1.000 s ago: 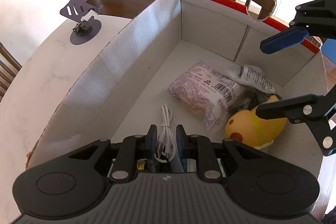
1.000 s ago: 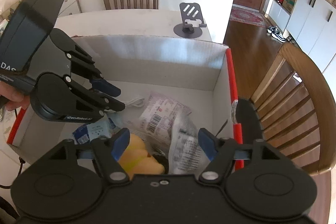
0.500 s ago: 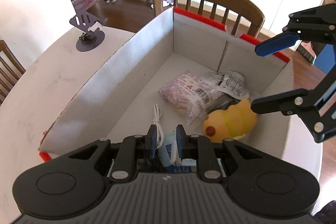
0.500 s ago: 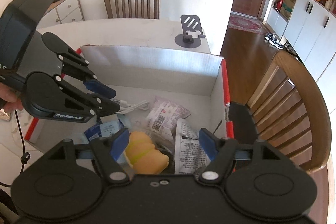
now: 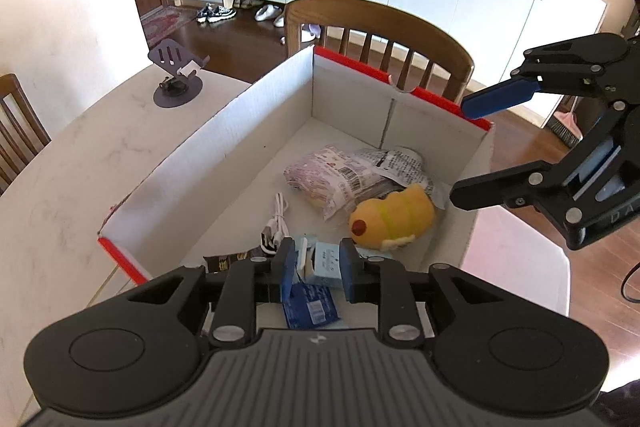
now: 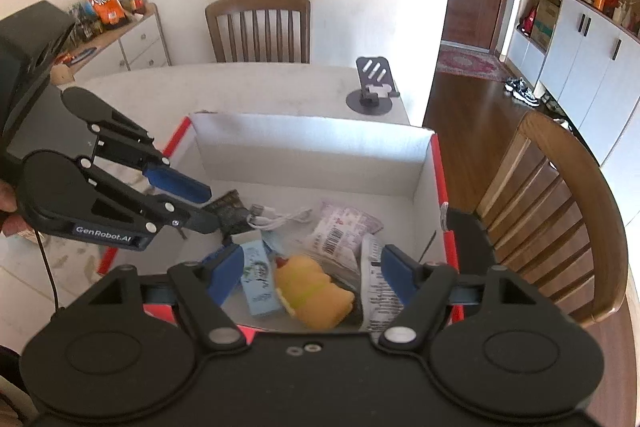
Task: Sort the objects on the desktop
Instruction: 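Move both tools back from the box toward the lazy susan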
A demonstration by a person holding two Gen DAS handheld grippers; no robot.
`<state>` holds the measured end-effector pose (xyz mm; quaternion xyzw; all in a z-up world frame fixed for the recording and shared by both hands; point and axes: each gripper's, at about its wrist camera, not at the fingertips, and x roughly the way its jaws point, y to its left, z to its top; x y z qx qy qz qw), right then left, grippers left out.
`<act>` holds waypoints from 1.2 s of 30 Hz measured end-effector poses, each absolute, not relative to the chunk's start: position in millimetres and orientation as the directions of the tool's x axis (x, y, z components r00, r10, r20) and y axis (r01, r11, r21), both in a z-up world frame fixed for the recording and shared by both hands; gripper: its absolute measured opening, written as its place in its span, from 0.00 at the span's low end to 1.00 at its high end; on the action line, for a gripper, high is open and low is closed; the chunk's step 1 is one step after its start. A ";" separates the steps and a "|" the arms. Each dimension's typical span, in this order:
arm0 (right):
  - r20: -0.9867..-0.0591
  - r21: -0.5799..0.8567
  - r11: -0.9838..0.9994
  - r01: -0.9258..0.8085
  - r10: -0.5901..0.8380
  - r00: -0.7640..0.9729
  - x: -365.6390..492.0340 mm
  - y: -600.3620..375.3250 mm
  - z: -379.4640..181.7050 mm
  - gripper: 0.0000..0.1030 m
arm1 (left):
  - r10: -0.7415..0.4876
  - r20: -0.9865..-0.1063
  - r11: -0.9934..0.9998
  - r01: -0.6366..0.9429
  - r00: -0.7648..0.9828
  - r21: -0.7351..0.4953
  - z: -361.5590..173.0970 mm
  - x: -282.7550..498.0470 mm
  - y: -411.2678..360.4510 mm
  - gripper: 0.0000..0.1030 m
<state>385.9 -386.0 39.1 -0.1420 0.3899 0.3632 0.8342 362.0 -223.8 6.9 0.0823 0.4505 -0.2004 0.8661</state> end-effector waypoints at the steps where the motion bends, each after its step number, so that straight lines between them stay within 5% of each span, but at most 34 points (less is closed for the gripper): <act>1: -0.751 0.047 0.697 -0.715 0.496 0.435 383.3 -386.1 40.8 0.73 | -0.282 -0.808 0.904 0.424 0.516 -0.045 8.9 358.6 -222.4 0.21; 4: -0.745 0.046 0.702 -0.711 0.498 0.444 374.1 -387.1 45.5 0.74 | -0.300 -0.794 0.903 0.425 0.529 -0.058 13.6 348.4 -217.6 0.26; 6: -0.740 0.043 0.708 -0.705 0.497 0.454 368.1 -387.2 48.4 0.74 | -0.315 -0.782 0.903 0.422 0.538 -0.074 15.9 341.2 -213.2 0.41; 7: -0.737 0.042 0.712 -0.701 0.496 0.459 365.2 -386.7 49.7 0.74 | -0.322 -0.775 0.904 0.420 0.544 -0.081 17.0 337.1 -210.7 0.61; 8: -0.734 0.043 0.714 -0.699 0.497 0.463 362.8 -385.8 50.5 0.74 | -0.328 -0.768 0.904 0.420 0.550 -0.085 18.0 333.2 -208.7 0.68; 12: -0.725 0.052 0.719 -0.693 0.505 0.469 350.0 -381.8 53.7 0.74 | -0.342 -0.750 0.900 0.426 0.566 -0.090 21.0 317.3 -202.3 0.68; 25: -0.705 0.072 0.719 -0.691 0.527 0.475 303.0 -345.7 61.9 0.84 | -0.344 -0.689 0.925 0.358 0.638 -0.130 28.1 254.7 -151.3 0.91; 36: -0.710 0.098 0.661 -0.744 0.570 0.413 256.7 -287.7 61.3 0.84 | -0.215 -0.673 0.975 0.188 0.708 -0.114 25.4 204.3 -75.5 0.99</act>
